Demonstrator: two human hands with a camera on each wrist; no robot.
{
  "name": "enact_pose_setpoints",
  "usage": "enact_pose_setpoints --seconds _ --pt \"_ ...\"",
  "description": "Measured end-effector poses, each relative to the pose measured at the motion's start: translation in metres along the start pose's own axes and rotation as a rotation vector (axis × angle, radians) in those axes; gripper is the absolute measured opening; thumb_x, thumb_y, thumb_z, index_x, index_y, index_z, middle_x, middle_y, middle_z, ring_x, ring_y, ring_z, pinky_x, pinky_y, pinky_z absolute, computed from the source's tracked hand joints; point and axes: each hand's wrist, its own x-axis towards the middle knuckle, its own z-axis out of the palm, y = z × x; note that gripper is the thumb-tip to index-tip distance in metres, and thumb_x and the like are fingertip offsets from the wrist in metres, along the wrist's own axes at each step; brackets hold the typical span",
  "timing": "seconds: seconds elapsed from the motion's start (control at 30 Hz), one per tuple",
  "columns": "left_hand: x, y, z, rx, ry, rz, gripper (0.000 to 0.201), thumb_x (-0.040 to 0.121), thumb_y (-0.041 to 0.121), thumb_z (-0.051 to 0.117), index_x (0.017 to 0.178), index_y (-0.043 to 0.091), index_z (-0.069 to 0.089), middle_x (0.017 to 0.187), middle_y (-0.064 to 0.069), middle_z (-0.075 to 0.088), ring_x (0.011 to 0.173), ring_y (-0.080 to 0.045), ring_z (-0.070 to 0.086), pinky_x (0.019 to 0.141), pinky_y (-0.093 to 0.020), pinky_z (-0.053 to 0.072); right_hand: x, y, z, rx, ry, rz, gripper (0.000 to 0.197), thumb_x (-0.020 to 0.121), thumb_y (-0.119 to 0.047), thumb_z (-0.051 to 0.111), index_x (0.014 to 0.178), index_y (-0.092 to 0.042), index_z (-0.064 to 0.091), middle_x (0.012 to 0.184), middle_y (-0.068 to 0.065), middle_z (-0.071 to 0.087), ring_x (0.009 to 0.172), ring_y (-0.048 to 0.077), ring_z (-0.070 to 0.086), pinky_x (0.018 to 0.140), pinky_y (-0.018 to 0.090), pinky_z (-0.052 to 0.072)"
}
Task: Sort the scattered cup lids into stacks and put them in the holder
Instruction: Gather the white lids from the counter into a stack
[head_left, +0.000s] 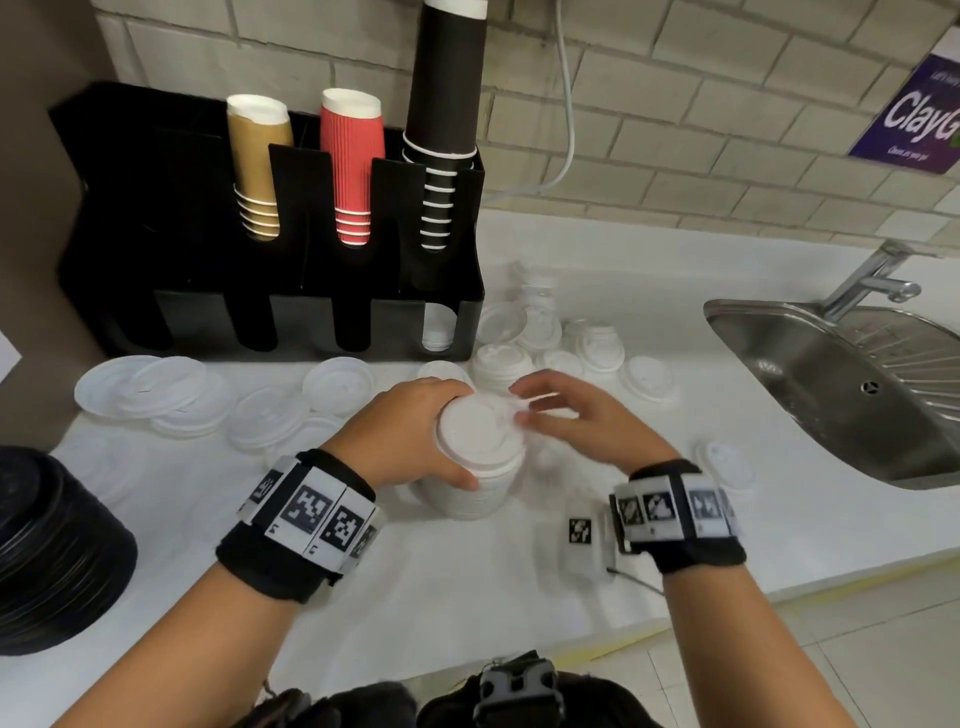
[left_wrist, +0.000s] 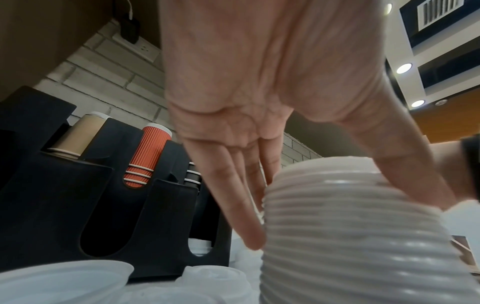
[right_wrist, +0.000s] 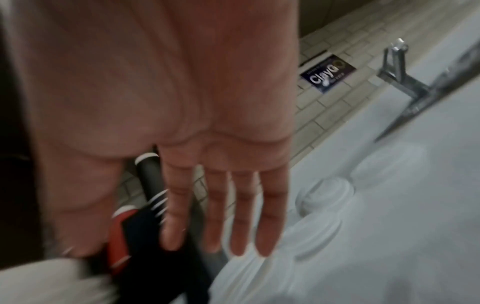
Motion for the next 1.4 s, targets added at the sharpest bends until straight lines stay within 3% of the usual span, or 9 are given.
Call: enact_pose_setpoints --seconds 0.07,0.17,0.4,0.57,0.7,0.93,1.07,1.27,1.4 --pt "0.0 0.0 0.0 0.003 -0.004 -0.005 0.081 0.051 0.041 0.092 0.123 0.031 0.056 0.107 0.02 0.05 0.094 -0.006 0.052 0.08 -0.023 0.041 0.025 0.007 -0.019 -0.309 0.053 0.168 0.024 0.09 -0.027 0.066 0.114 -0.024 0.061 0.12 0.0 0.056 0.106 0.016 0.056 0.09 0.023 0.042" --pt "0.0 0.0 0.0 -0.002 -0.01 -0.011 0.083 0.052 0.041 0.092 0.126 0.032 0.054 0.108 0.021 0.048 0.095 -0.006 0.051 0.08 -0.023 0.039 0.056 0.017 -0.027 -0.7 -0.088 0.351 0.035 0.095 -0.026 0.054 0.13 -0.028 0.053 0.131 0.009 0.043 0.123 0.025 0.045 0.105 0.037 0.038" --pt "-0.002 -0.002 0.001 -0.023 -0.009 -0.008 0.081 0.051 0.042 0.092 0.123 0.037 0.054 0.109 0.023 0.05 0.095 -0.005 0.051 0.082 -0.024 0.042 0.079 0.016 -0.026 -0.818 -0.129 0.296 0.055 0.091 -0.031 0.059 0.143 -0.029 0.042 0.143 0.01 0.034 0.136 0.032 0.028 0.111 0.043 0.03" --pt "-0.002 -0.001 0.0 -0.014 -0.012 -0.004 0.079 0.052 0.042 0.092 0.121 0.035 0.054 0.108 0.022 0.051 0.093 -0.004 0.051 0.078 -0.022 0.04 0.077 0.013 -0.026 -0.86 -0.145 0.24 0.043 0.084 -0.04 0.069 0.122 -0.022 0.058 0.132 0.007 0.043 0.128 0.031 0.035 0.107 0.041 0.033" --pt "-0.001 0.0 -0.001 -0.009 -0.02 -0.006 0.081 0.053 0.042 0.091 0.124 0.034 0.053 0.112 0.019 0.052 0.096 -0.006 0.052 0.083 -0.024 0.042 0.073 0.011 -0.031 -1.034 -0.214 0.286 0.048 0.087 -0.054 0.059 0.109 -0.012 0.067 0.125 0.01 0.047 0.122 0.03 0.039 0.103 0.039 0.033" --pt "0.0 -0.001 0.0 -0.005 -0.012 -0.011 0.083 0.052 0.04 0.092 0.125 0.033 0.053 0.109 0.02 0.05 0.095 -0.006 0.052 0.083 -0.023 0.039 0.068 0.023 -0.032 -0.952 -0.145 0.305 0.05 0.089 -0.055 0.056 0.084 -0.005 0.06 0.114 0.012 0.053 0.089 0.017 0.041 0.086 0.027 0.038" --pt "0.0 -0.001 0.0 0.001 -0.017 -0.014 0.085 0.052 0.041 0.092 0.126 0.033 0.052 0.111 0.02 0.049 0.097 -0.007 0.052 0.085 -0.024 0.04 0.067 0.03 -0.029 -0.898 -0.083 0.333 0.048 0.084 -0.049 0.066 0.105 -0.007 0.055 0.109 0.007 0.036 0.085 0.02 0.043 0.082 0.03 0.041" --pt "0.0 0.002 -0.002 0.01 -0.031 -0.019 0.083 0.052 0.039 0.093 0.125 0.032 0.053 0.114 0.017 0.052 0.102 -0.01 0.053 0.09 -0.028 0.044 0.065 0.032 -0.033 -0.785 -0.048 0.301 0.042 0.088 -0.026 0.062 0.122 -0.01 0.043 0.125 0.011 0.039 0.087 0.024 0.05 0.076 0.03 0.041" --pt "0.001 0.003 -0.002 0.021 -0.03 -0.027 0.081 0.053 0.038 0.092 0.123 0.032 0.054 0.116 0.015 0.054 0.1 -0.01 0.053 0.089 -0.029 0.045 0.072 0.027 -0.031 -0.855 -0.115 0.349 0.065 0.086 -0.038 0.066 0.14 -0.02 0.034 0.135 0.011 0.036 0.115 0.031 0.05 0.093 0.039 0.045"
